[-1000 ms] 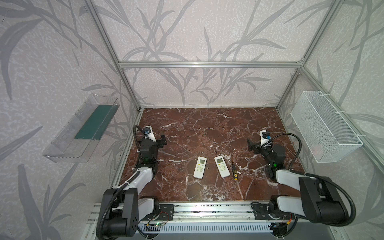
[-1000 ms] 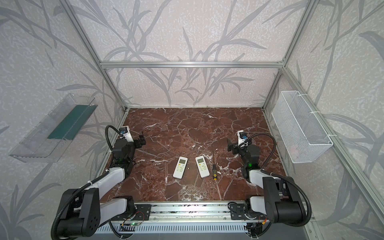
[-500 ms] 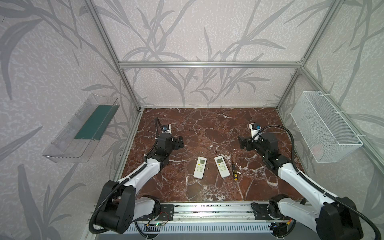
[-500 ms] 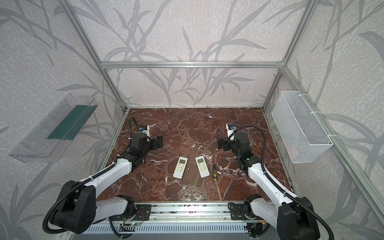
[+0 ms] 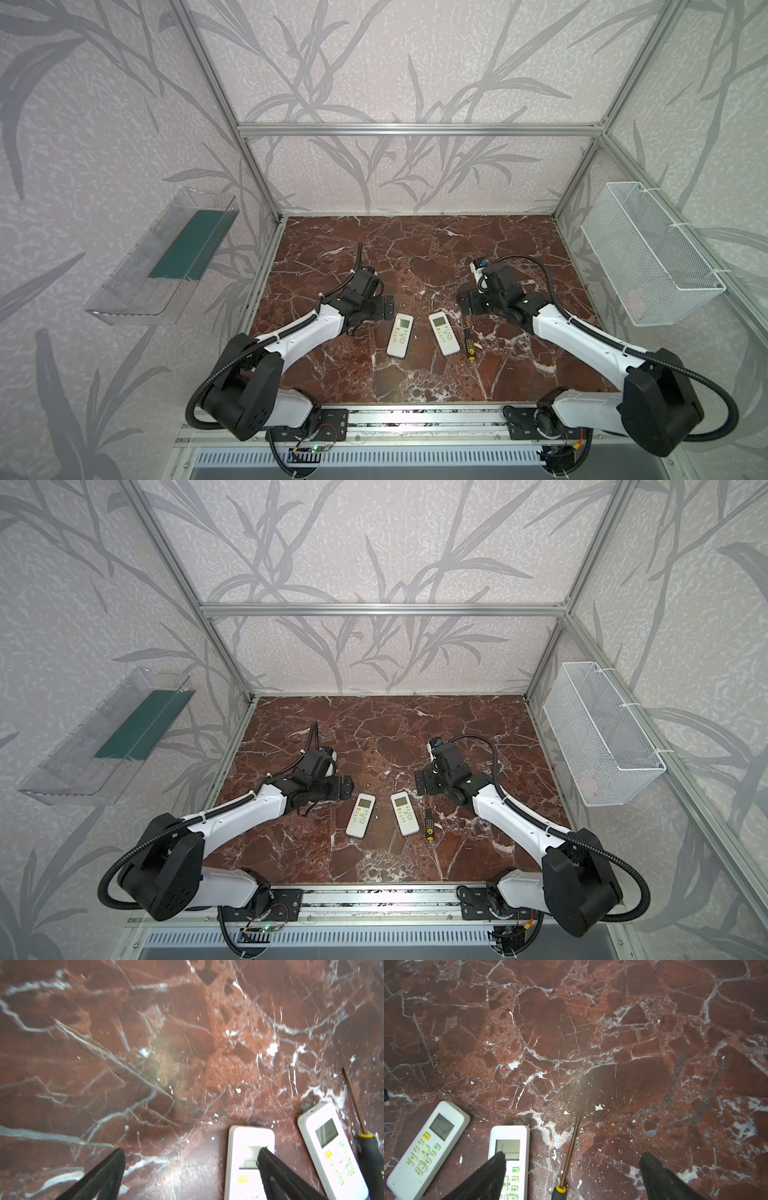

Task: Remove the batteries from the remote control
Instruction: 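Move the left gripper down onto the nearer white remote while the right gripper approaches, then close the left gripper on the white remote and lift it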

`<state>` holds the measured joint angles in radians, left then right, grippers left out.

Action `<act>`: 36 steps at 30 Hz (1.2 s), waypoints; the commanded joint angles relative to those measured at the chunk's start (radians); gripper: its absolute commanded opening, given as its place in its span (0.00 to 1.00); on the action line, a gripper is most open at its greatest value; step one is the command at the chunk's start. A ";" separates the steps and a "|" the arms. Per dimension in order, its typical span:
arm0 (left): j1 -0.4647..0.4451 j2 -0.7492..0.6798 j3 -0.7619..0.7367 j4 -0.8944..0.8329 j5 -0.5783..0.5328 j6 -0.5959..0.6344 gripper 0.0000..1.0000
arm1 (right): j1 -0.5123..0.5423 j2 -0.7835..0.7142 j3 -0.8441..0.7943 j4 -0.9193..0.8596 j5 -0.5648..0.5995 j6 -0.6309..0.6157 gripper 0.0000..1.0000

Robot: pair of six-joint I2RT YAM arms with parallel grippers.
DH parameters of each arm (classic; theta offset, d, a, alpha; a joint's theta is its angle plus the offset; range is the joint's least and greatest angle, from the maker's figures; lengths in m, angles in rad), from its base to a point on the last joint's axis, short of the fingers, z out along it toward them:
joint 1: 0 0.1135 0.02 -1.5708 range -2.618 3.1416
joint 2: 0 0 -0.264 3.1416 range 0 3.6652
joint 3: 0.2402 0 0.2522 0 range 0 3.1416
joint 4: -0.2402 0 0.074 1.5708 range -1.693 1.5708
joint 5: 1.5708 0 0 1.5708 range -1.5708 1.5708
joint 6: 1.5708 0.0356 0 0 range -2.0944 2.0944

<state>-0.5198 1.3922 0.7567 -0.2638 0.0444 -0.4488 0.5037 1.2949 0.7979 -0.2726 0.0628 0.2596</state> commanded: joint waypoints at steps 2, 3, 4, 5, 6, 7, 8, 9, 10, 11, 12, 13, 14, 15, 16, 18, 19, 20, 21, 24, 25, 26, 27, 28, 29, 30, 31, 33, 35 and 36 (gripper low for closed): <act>-0.054 0.017 0.045 -0.099 0.040 -0.034 0.97 | 0.005 0.018 0.041 -0.044 0.003 0.038 0.99; -0.067 0.024 0.047 -0.105 0.040 -0.035 0.96 | 0.006 0.021 0.041 -0.045 0.003 0.039 0.99; -0.083 0.033 0.049 -0.109 0.042 -0.031 0.96 | 0.006 0.022 0.041 -0.041 0.003 0.038 0.99; -0.099 0.041 0.051 -0.109 0.035 -0.032 0.96 | 0.006 0.023 0.041 -0.036 0.003 0.037 0.99; -0.110 0.051 0.054 -0.108 0.031 -0.033 0.96 | 0.006 0.023 0.040 -0.033 0.004 0.036 0.99; -0.121 0.064 0.060 -0.106 0.033 -0.034 0.96 | 0.007 0.023 0.040 -0.030 0.003 0.035 0.99; -0.131 0.078 0.068 -0.106 0.034 -0.036 0.95 | 0.006 0.023 0.040 -0.028 0.002 0.033 0.99; -0.137 0.093 0.078 -0.107 0.034 -0.037 0.95 | 0.006 0.024 0.040 -0.025 -0.001 0.032 0.99; -0.143 0.108 0.089 -0.106 0.037 -0.037 0.95 | 0.007 0.025 0.041 -0.022 -0.005 0.029 0.99; -0.153 0.124 0.100 -0.105 0.040 -0.035 0.95 | 0.005 0.027 0.043 -0.020 -0.011 0.026 0.99; -0.159 0.140 0.110 -0.107 0.037 -0.033 0.95 | 0.006 0.028 0.043 -0.020 -0.012 0.023 0.99; -0.166 0.156 0.121 -0.107 0.036 -0.029 0.94 | 0.006 0.030 0.044 -0.021 -0.012 0.021 0.99; -0.172 0.172 0.133 -0.109 0.035 -0.023 0.94 | 0.006 0.030 0.044 -0.021 -0.012 0.018 0.99; -0.175 0.188 0.140 -0.110 0.029 -0.021 0.94 | 0.005 0.030 0.044 -0.021 -0.011 0.017 0.99; -0.177 0.204 0.153 -0.114 0.024 -0.019 0.93 | 0.006 0.030 0.044 -0.020 -0.009 0.014 0.99; -0.181 0.239 0.177 -0.132 0.019 -0.012 0.91 | 0.006 0.027 0.045 -0.022 -0.008 0.010 0.99; -0.183 0.256 0.191 -0.143 0.015 -0.008 0.89 | 0.006 0.025 0.044 -0.022 -0.008 0.009 0.99; -0.185 0.273 0.202 -0.155 0.008 -0.005 0.89 | 0.006 0.024 0.043 -0.022 -0.007 0.007 0.99; -0.187 0.289 0.212 -0.167 0.001 -0.005 0.88 | 0.005 0.021 0.041 -0.021 -0.006 0.006 0.99; -0.190 0.328 0.238 -0.185 -0.011 -0.001 0.85 | 0.005 0.016 0.037 -0.022 -0.002 0.003 0.99; -0.192 0.339 0.245 -0.188 -0.013 0.000 0.82 | 0.006 0.015 0.037 -0.023 -0.001 0.003 0.99; -0.195 0.347 0.253 -0.193 -0.015 0.001 0.81 | 0.006 0.014 0.037 -0.022 0.000 0.003 0.99; -0.196 0.355 0.257 -0.196 -0.017 0.003 0.78 | 0.005 0.014 0.035 -0.022 0.001 0.003 0.99; -0.198 0.361 0.263 -0.197 -0.016 0.007 0.74 | 0.006 0.014 0.035 -0.022 0.003 0.003 0.99; -0.200 0.367 0.268 -0.200 -0.016 0.010 0.70 | 0.006 0.014 0.035 -0.021 0.004 0.003 0.99; -0.200 0.374 0.271 -0.202 -0.015 0.010 0.67 | 0.006 0.014 0.035 -0.021 0.005 0.003 0.99; -0.201 0.379 0.274 -0.204 -0.012 0.012 0.62 | 0.006 0.015 0.035 -0.020 0.006 0.003 0.99; -0.201 0.388 0.274 -0.204 -0.008 0.012 0.52 | 0.006 0.011 0.035 -0.020 0.007 0.000 0.99; -0.202 0.393 0.272 -0.202 -0.005 0.009 0.46 | 0.005 0.008 0.034 -0.018 0.009 -0.002 0.99; -0.201 0.396 0.271 -0.202 -0.002 0.005 0.42 | 0.006 0.006 0.034 -0.018 0.010 -0.003 0.99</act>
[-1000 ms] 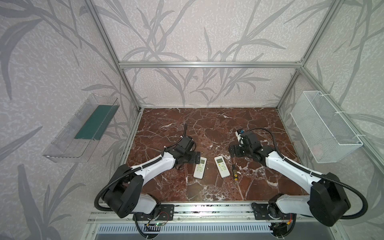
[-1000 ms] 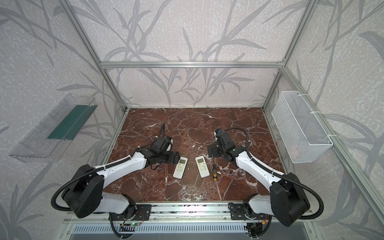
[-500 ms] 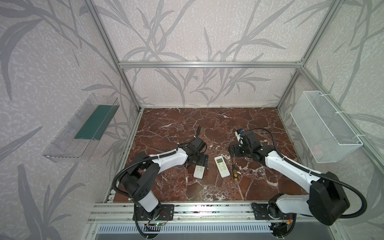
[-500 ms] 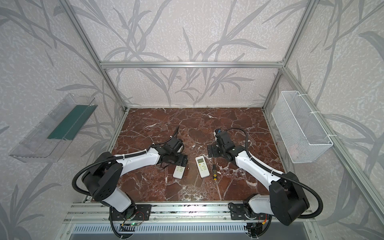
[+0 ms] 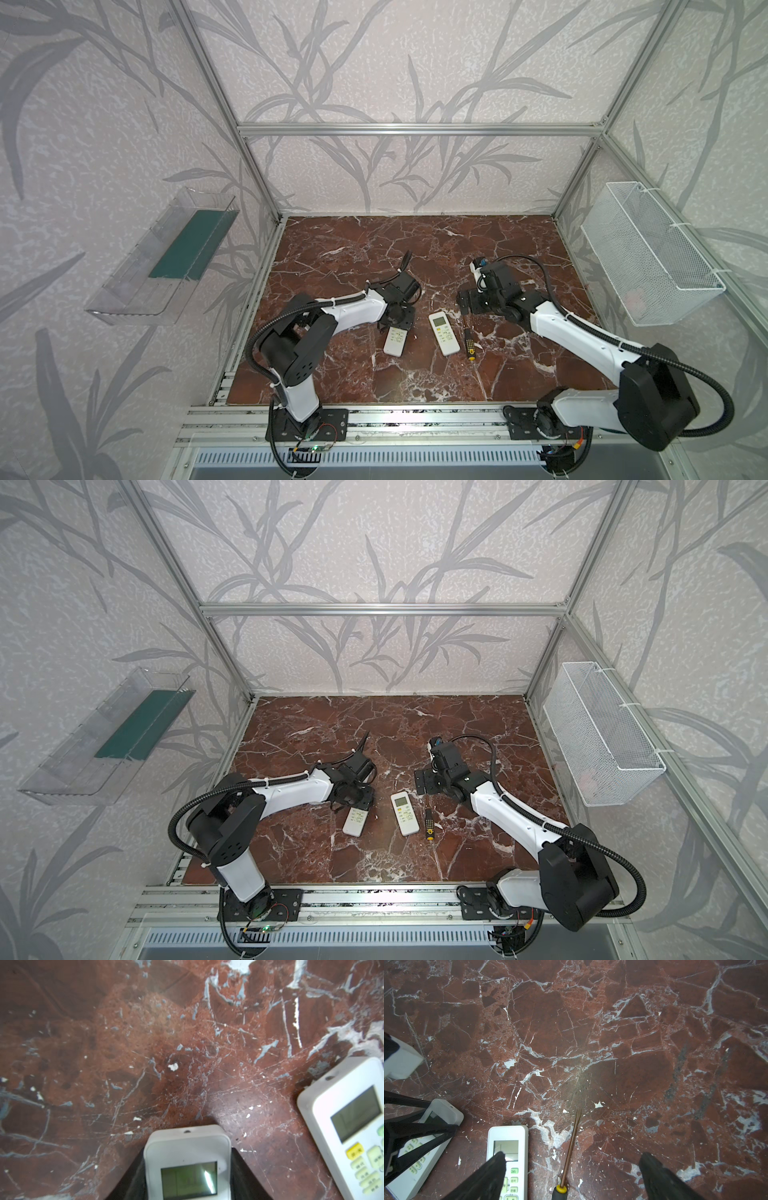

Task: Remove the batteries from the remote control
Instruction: 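Close the left gripper on the white remote and lift it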

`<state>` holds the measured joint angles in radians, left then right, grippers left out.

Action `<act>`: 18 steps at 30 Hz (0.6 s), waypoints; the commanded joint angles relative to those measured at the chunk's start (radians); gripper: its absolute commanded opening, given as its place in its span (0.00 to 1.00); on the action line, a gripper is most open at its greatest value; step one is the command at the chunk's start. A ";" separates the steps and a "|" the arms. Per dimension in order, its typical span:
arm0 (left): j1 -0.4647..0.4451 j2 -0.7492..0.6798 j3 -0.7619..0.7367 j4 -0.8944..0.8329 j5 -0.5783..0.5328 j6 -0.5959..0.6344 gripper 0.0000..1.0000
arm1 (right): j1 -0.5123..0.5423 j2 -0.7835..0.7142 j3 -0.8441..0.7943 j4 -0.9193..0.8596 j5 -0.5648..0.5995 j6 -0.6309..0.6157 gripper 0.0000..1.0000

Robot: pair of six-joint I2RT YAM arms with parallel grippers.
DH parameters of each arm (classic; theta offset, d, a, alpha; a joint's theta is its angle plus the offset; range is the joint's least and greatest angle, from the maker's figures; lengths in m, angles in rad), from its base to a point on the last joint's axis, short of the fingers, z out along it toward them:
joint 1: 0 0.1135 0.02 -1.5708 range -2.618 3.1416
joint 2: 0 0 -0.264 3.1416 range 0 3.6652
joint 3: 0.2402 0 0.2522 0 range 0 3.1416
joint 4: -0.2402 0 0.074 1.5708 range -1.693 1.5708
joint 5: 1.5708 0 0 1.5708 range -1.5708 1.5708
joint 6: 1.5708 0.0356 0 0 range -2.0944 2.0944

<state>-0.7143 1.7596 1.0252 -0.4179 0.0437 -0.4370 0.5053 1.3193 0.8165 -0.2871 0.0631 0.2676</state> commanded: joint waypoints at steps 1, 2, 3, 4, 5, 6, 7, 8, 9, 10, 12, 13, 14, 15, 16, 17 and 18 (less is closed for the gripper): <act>-0.007 0.028 -0.001 -0.043 -0.002 -0.011 0.38 | 0.004 -0.019 0.013 -0.002 0.010 -0.011 0.99; -0.007 0.026 -0.007 -0.034 0.000 -0.015 0.36 | 0.005 -0.021 0.012 0.001 0.009 -0.012 0.99; -0.007 0.025 -0.010 -0.027 -0.001 -0.020 0.34 | 0.004 -0.023 0.009 0.006 0.009 -0.014 0.99; -0.007 0.023 -0.015 -0.019 0.000 -0.024 0.32 | 0.004 -0.024 0.005 0.014 0.007 -0.017 0.99; -0.007 0.020 -0.018 -0.010 0.001 -0.028 0.32 | 0.004 -0.027 0.000 0.027 0.003 -0.019 0.99; -0.008 0.018 -0.021 0.000 0.001 -0.031 0.31 | 0.004 -0.030 -0.007 0.039 -0.002 -0.024 0.99; -0.006 0.010 -0.022 0.009 0.000 -0.034 0.30 | 0.004 -0.034 -0.018 0.059 -0.010 -0.030 0.99; -0.005 0.002 -0.024 0.023 -0.001 -0.040 0.30 | 0.005 -0.040 -0.032 0.083 -0.020 -0.038 0.99; -0.005 -0.009 -0.026 0.037 0.000 -0.043 0.30 | 0.004 -0.046 -0.049 0.116 -0.035 -0.045 0.99; -0.003 -0.023 -0.022 0.046 -0.004 -0.055 0.30 | 0.004 -0.055 -0.069 0.159 -0.061 -0.056 0.99; 0.002 -0.050 -0.011 0.066 -0.008 -0.067 0.30 | 0.005 -0.072 -0.109 0.237 -0.115 -0.066 0.99; 0.006 -0.061 0.001 0.069 -0.018 -0.081 0.30 | 0.005 -0.080 -0.129 0.280 -0.148 -0.069 0.99; 0.011 -0.073 0.010 0.079 -0.017 -0.089 0.30 | 0.005 -0.087 -0.151 0.320 -0.177 -0.067 0.99; 0.017 -0.082 0.021 0.087 -0.015 -0.097 0.30 | 0.006 -0.092 -0.165 0.350 -0.198 -0.063 0.99; 0.021 -0.093 0.033 0.097 -0.012 -0.107 0.30 | 0.007 -0.097 -0.181 0.382 -0.222 -0.054 0.99; 0.027 -0.106 0.041 0.113 -0.010 -0.121 0.30 | 0.008 -0.100 -0.194 0.410 -0.243 -0.041 0.99; 0.033 -0.114 0.048 0.125 -0.010 -0.138 0.30 | 0.012 -0.101 -0.201 0.429 -0.255 -0.028 0.99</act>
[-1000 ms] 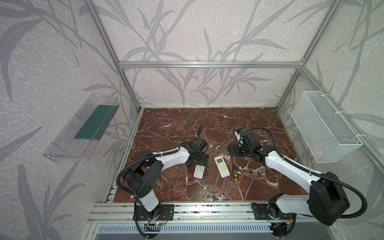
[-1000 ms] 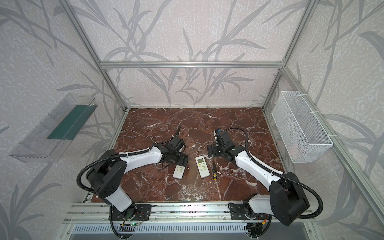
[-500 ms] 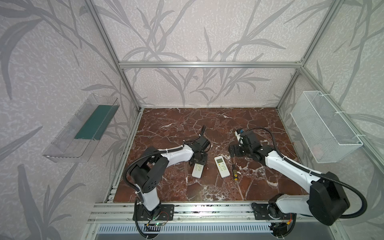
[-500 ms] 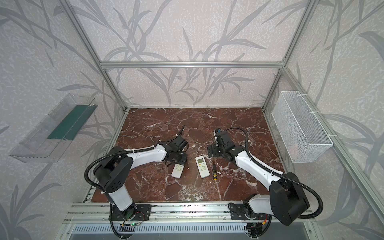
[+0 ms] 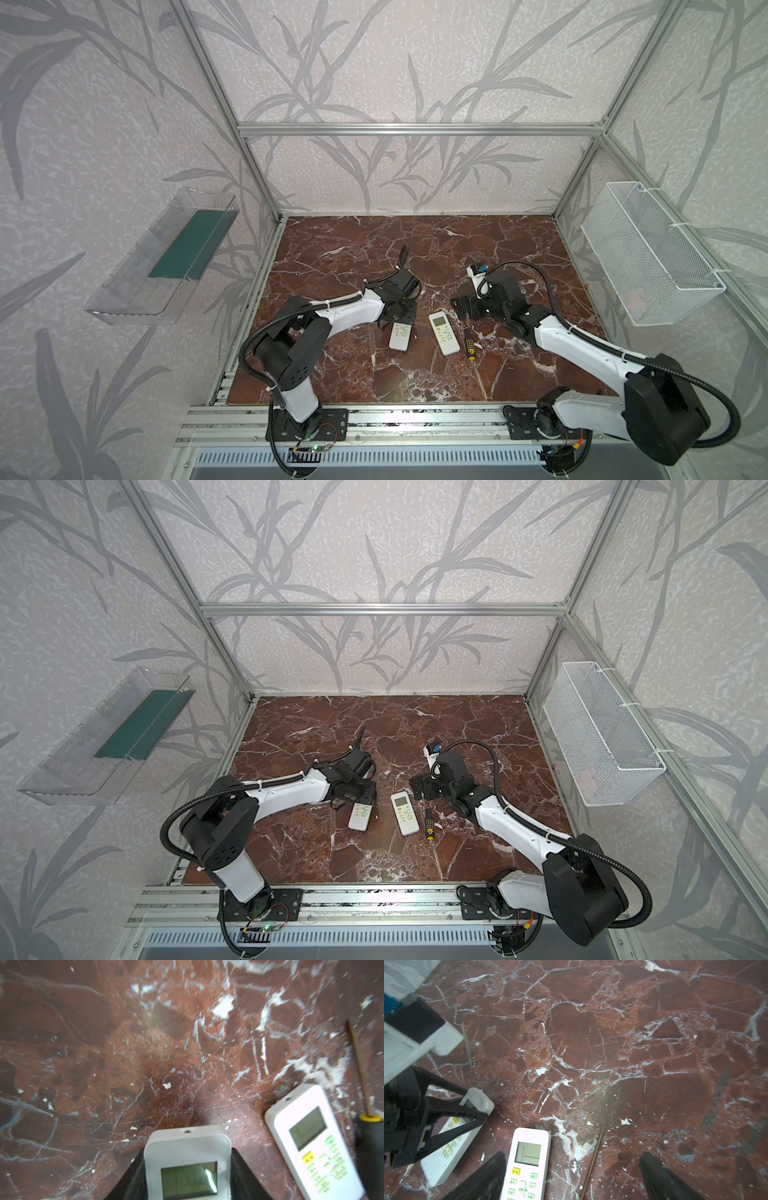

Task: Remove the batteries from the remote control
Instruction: 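Close the left gripper on the white remote and lift it, then grasp the remote's other end with the right gripper while the left holds it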

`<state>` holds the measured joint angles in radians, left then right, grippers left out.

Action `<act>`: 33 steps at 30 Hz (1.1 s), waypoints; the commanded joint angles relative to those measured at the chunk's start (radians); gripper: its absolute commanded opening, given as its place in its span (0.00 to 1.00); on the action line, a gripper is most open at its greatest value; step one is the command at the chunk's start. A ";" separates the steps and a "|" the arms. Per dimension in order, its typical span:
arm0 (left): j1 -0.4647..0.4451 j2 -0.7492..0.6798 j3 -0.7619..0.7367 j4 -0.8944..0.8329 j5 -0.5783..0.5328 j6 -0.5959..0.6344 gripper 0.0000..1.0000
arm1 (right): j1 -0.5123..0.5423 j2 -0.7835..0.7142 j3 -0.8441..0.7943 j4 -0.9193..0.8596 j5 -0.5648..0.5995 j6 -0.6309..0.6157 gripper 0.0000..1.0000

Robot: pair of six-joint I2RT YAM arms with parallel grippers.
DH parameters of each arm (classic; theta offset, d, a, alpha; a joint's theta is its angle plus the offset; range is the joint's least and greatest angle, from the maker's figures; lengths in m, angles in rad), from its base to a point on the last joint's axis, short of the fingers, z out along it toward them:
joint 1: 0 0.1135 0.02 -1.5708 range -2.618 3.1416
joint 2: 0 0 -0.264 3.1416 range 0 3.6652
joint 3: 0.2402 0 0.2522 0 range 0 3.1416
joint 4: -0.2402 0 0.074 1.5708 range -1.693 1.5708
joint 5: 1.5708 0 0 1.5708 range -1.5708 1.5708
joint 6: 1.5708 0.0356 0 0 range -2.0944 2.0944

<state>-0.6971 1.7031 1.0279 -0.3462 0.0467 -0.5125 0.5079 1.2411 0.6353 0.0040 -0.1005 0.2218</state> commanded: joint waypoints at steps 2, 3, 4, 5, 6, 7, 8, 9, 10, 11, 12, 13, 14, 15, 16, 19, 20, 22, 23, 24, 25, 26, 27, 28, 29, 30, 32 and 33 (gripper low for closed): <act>0.031 -0.081 0.047 0.102 -0.007 -0.104 0.30 | 0.028 -0.017 -0.029 0.171 -0.102 0.055 0.99; 0.041 -0.093 0.042 0.132 0.006 -0.123 0.30 | 0.040 -0.012 -0.029 0.179 -0.102 0.070 1.00; 0.053 -0.108 0.030 0.176 0.026 -0.147 0.30 | 0.054 -0.002 -0.030 0.194 -0.104 0.085 1.00; 0.066 -0.123 0.007 0.237 0.047 -0.170 0.30 | 0.068 0.008 -0.031 0.215 -0.110 0.100 0.99; 0.078 -0.134 -0.016 0.306 0.071 -0.188 0.30 | 0.078 0.017 -0.034 0.238 -0.120 0.116 0.98; 0.095 -0.147 -0.036 0.360 0.100 -0.224 0.30 | 0.090 0.028 -0.039 0.275 -0.134 0.137 0.97; 0.110 -0.154 -0.052 0.408 0.127 -0.256 0.30 | 0.099 0.040 -0.044 0.311 -0.140 0.159 0.97; 0.122 -0.156 -0.061 0.439 0.147 -0.281 0.30 | 0.106 0.052 -0.043 0.336 -0.144 0.176 0.96; 0.132 -0.157 -0.067 0.467 0.172 -0.300 0.30 | 0.114 0.069 -0.038 0.362 -0.154 0.189 0.96; 0.137 -0.158 -0.070 0.485 0.185 -0.315 0.30 | 0.124 0.085 -0.028 0.375 -0.162 0.195 0.94; 0.139 -0.157 -0.072 0.497 0.193 -0.323 0.30 | 0.135 0.100 -0.016 0.379 -0.162 0.197 0.94; 0.139 -0.156 -0.073 0.509 0.203 -0.329 0.30 | 0.146 0.117 0.000 0.384 -0.162 0.194 0.93; 0.139 -0.157 -0.075 0.519 0.210 -0.335 0.29 | 0.156 0.135 0.017 0.387 -0.162 0.192 0.93; 0.140 -0.157 -0.079 0.531 0.215 -0.343 0.29 | 0.163 0.149 0.029 0.392 -0.162 0.193 0.92; 0.141 -0.157 -0.081 0.543 0.224 -0.349 0.29 | 0.168 0.165 0.044 0.398 -0.163 0.195 0.92; 0.140 -0.164 -0.085 0.555 0.230 -0.353 0.29 | 0.173 0.207 0.077 0.418 -0.176 0.200 0.89; 0.141 -0.168 -0.088 0.561 0.230 -0.353 0.29 | 0.175 0.220 0.085 0.423 -0.177 0.203 0.88; 0.141 -0.175 -0.092 0.566 0.231 -0.347 0.30 | 0.175 0.239 0.099 0.434 -0.179 0.203 0.85; 0.141 -0.179 -0.093 0.571 0.231 -0.345 0.29 | 0.175 0.246 0.102 0.442 -0.181 0.203 0.83; 0.141 -0.181 -0.095 0.576 0.232 -0.345 0.29 | 0.175 0.252 0.106 0.447 -0.182 0.205 0.81; 0.142 -0.184 -0.100 0.585 0.232 -0.345 0.29 | 0.175 0.258 0.110 0.450 -0.186 0.203 0.78; 0.142 -0.189 -0.103 0.593 0.231 -0.345 0.29 | 0.175 0.263 0.116 0.450 -0.189 0.202 0.75; 0.143 -0.192 -0.104 0.598 0.229 -0.344 0.29 | 0.175 0.268 0.120 0.450 -0.191 0.201 0.72; 0.142 -0.193 -0.104 0.603 0.231 -0.341 0.30 | 0.175 0.272 0.125 0.449 -0.194 0.200 0.69; 0.142 -0.193 -0.102 0.603 0.234 -0.338 0.30 | 0.175 0.276 0.126 0.450 -0.198 0.198 0.66; 0.142 -0.195 -0.100 0.603 0.235 -0.335 0.30 | 0.175 0.277 0.129 0.449 -0.201 0.197 0.64; 0.142 -0.196 -0.101 0.608 0.236 -0.332 0.30 | 0.175 0.279 0.132 0.443 -0.202 0.196 0.59; 0.143 -0.197 -0.101 0.611 0.236 -0.331 0.30 | 0.175 0.279 0.133 0.440 -0.205 0.194 0.57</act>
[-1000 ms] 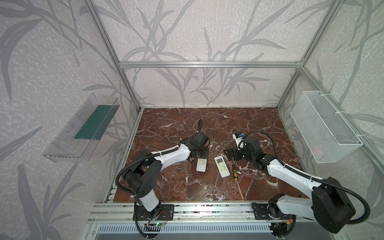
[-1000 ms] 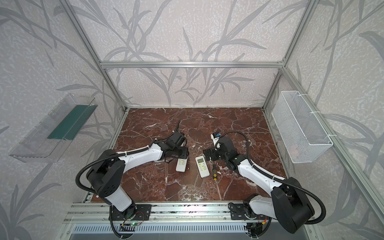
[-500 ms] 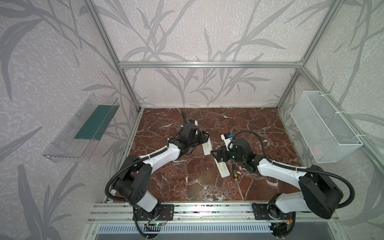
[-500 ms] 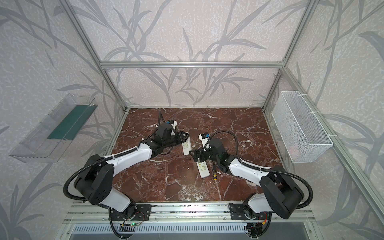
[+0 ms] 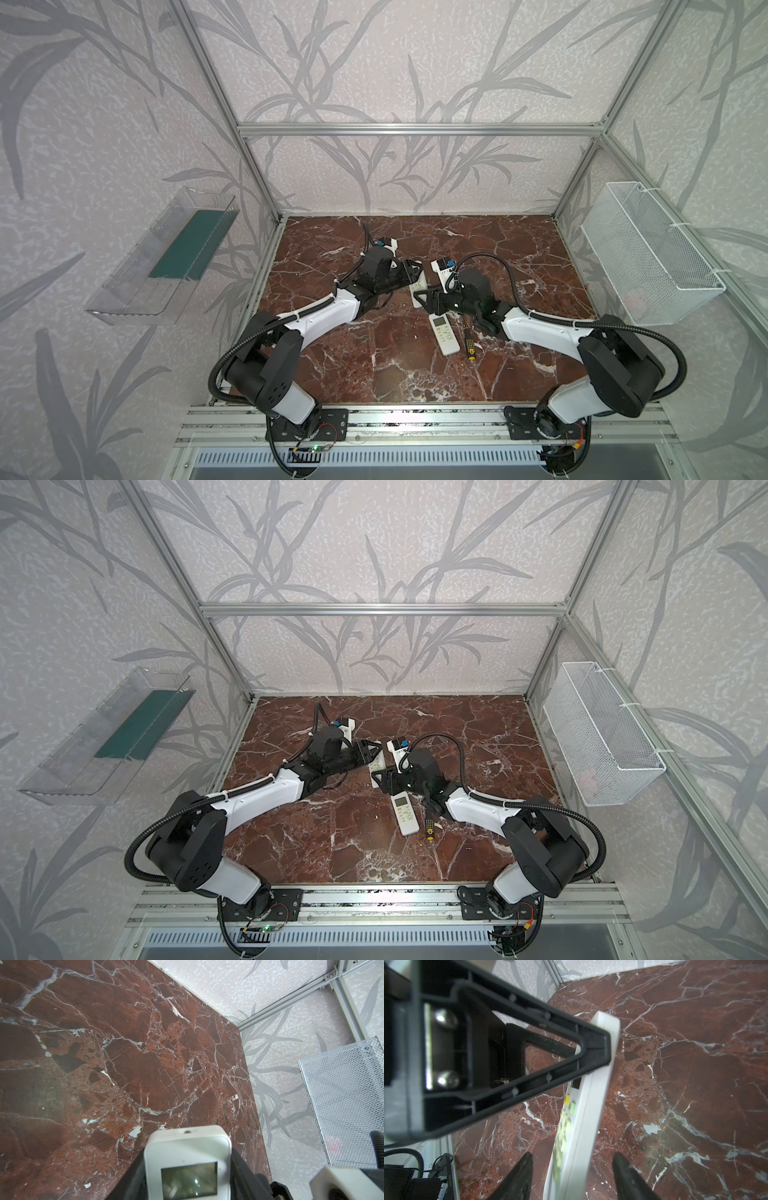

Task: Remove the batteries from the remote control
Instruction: 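Grasp the remote's other end with the right gripper while the left holds it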

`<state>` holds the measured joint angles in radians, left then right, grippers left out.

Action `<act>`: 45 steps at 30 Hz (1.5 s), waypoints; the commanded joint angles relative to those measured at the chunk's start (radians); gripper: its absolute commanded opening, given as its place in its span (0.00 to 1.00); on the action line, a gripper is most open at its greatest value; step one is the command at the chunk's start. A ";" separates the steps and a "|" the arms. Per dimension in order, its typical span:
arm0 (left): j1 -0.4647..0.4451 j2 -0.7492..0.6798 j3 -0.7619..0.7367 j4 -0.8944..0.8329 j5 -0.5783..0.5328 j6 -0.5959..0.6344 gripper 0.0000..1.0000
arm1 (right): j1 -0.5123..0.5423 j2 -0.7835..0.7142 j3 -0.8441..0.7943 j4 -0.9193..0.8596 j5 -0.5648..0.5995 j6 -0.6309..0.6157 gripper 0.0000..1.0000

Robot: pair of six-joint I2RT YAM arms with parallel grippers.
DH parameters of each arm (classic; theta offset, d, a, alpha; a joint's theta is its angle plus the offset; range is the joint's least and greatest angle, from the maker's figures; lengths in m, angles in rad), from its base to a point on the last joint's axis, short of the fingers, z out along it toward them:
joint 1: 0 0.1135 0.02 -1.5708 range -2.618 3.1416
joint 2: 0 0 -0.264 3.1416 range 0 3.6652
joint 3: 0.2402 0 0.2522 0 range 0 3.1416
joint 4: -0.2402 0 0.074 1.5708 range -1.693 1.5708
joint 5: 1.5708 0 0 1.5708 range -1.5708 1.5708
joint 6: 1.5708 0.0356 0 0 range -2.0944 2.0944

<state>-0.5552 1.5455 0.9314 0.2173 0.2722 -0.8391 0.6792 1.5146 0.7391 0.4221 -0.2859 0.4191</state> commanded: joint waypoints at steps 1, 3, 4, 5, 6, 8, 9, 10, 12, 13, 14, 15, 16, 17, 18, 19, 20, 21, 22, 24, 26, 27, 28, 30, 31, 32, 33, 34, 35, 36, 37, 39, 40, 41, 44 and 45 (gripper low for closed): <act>0.000 -0.041 -0.006 0.050 0.009 -0.003 0.30 | 0.005 0.005 0.029 0.020 -0.021 -0.004 0.55; 0.000 -0.042 -0.007 0.055 0.009 -0.002 0.30 | 0.005 0.006 0.031 0.017 -0.024 -0.006 0.50; 0.000 -0.041 -0.008 0.058 0.009 -0.002 0.30 | 0.005 0.004 0.031 0.014 -0.024 -0.008 0.47; 0.000 -0.043 -0.010 0.063 0.007 -0.002 0.30 | 0.005 0.003 0.031 0.010 -0.024 -0.009 0.44; 0.000 -0.043 -0.011 0.066 0.007 0.000 0.30 | 0.005 0.003 0.032 0.007 -0.024 -0.012 0.41; 0.000 -0.046 -0.016 0.073 0.006 0.000 0.30 | 0.005 0.002 0.036 -0.002 -0.023 -0.019 0.36; 0.000 -0.046 -0.016 0.077 0.007 0.001 0.30 | 0.005 0.001 0.037 -0.005 -0.020 -0.022 0.33; 0.000 -0.047 -0.018 0.078 0.008 0.002 0.30 | 0.005 -0.001 0.039 -0.010 -0.018 -0.032 0.31; 0.001 -0.051 -0.018 0.077 0.009 0.002 0.31 | 0.005 -0.005 0.045 -0.022 -0.008 -0.051 0.28; 0.000 -0.054 -0.020 0.076 0.009 0.002 0.32 | 0.005 -0.008 0.049 -0.031 -0.001 -0.067 0.25; 0.000 -0.057 -0.020 0.074 0.011 0.001 0.34 | 0.005 -0.012 0.052 -0.041 0.010 -0.085 0.24; 0.000 -0.058 -0.021 0.069 0.010 0.000 0.37 | 0.006 -0.016 0.055 -0.053 0.025 -0.102 0.24; 0.000 -0.062 -0.020 0.062 0.010 0.000 0.42 | 0.007 -0.022 0.061 -0.069 0.048 -0.124 0.23; 0.000 -0.066 -0.018 0.054 0.010 0.000 0.50 | 0.007 -0.026 0.063 -0.082 0.074 -0.150 0.22; 0.001 -0.069 -0.016 0.045 0.010 0.001 0.59 | 0.008 -0.032 0.065 -0.089 0.090 -0.181 0.22; 0.000 -0.073 -0.013 0.031 0.010 0.000 0.68 | 0.011 -0.039 0.067 -0.097 0.113 -0.219 0.22; 0.002 -0.076 -0.006 0.010 0.009 -0.003 0.79 | 0.016 -0.045 0.066 -0.103 0.143 -0.262 0.21; 0.005 -0.080 0.002 -0.012 0.010 -0.006 0.87 | 0.021 -0.052 0.066 -0.107 0.171 -0.303 0.21; 0.009 -0.082 0.011 -0.035 0.017 -0.009 0.95 | 0.030 -0.061 0.064 -0.109 0.215 -0.358 0.21; 0.019 -0.093 0.027 -0.083 0.024 -0.022 0.99 | 0.048 -0.075 0.053 -0.096 0.300 -0.462 0.19; 0.030 -0.108 0.047 -0.138 0.032 -0.034 0.99 | 0.069 -0.090 0.018 -0.031 0.383 -0.574 0.17; 0.034 -0.114 0.056 -0.166 0.030 -0.037 0.99 | 0.079 -0.097 0.002 0.005 0.415 -0.630 0.17; 0.038 -0.124 0.065 -0.190 0.028 -0.038 0.99 | 0.093 -0.102 -0.014 0.045 0.458 -0.686 0.17; 0.041 -0.142 0.092 -0.270 0.005 -0.039 0.99 | 0.117 -0.111 -0.038 0.110 0.527 -0.779 0.17; 0.042 -0.151 0.107 -0.313 -0.009 -0.036 0.99 | 0.127 -0.111 -0.048 0.142 0.559 -0.822 0.17; 0.043 -0.162 0.116 -0.348 -0.021 -0.037 0.99 | 0.140 -0.107 -0.058 0.180 0.595 -0.873 0.17; 0.044 -0.172 0.122 -0.364 -0.029 -0.038 0.99 | 0.150 -0.103 -0.066 0.213 0.624 -0.915 0.17; 0.043 -0.183 0.126 -0.373 -0.034 -0.039 0.99 | 0.162 -0.096 -0.074 0.250 0.656 -0.965 0.17; 0.043 -0.195 0.130 -0.379 -0.037 -0.041 0.99 | 0.174 -0.086 -0.076 0.281 0.687 -1.005 0.17; 0.043 -0.203 0.135 -0.385 -0.037 -0.043 0.99 | 0.182 -0.079 -0.076 0.306 0.711 -1.033 0.17; 0.044 -0.209 0.143 -0.395 -0.037 -0.045 0.99 | 0.191 -0.068 -0.076 0.336 0.732 -1.062 0.17; 0.043 -0.210 0.158 -0.412 -0.034 -0.052 0.98 | 0.207 -0.051 -0.083 0.404 0.773 -1.104 0.16; 0.043 -0.208 0.167 -0.424 -0.030 -0.053 0.97 | 0.217 -0.043 -0.087 0.438 0.791 -1.126 0.16; 0.043 -0.203 0.174 -0.434 -0.028 -0.055 0.95 | 0.225 -0.034 -0.090 0.476 0.804 -1.144 0.16; 0.044 -0.191 0.178 -0.438 -0.026 -0.074 0.85 | 0.241 -0.007 -0.088 0.536 0.837 -1.181 0.16; 0.043 -0.187 0.175 -0.434 -0.026 -0.079 0.81 | 0.246 0.004 -0.085 0.549 0.846 -1.193 0.16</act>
<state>-0.5156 1.3491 1.0859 -0.1719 0.2558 -0.8951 0.9115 1.4998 0.6567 0.8211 0.4801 -0.6930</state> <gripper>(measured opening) 0.820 0.195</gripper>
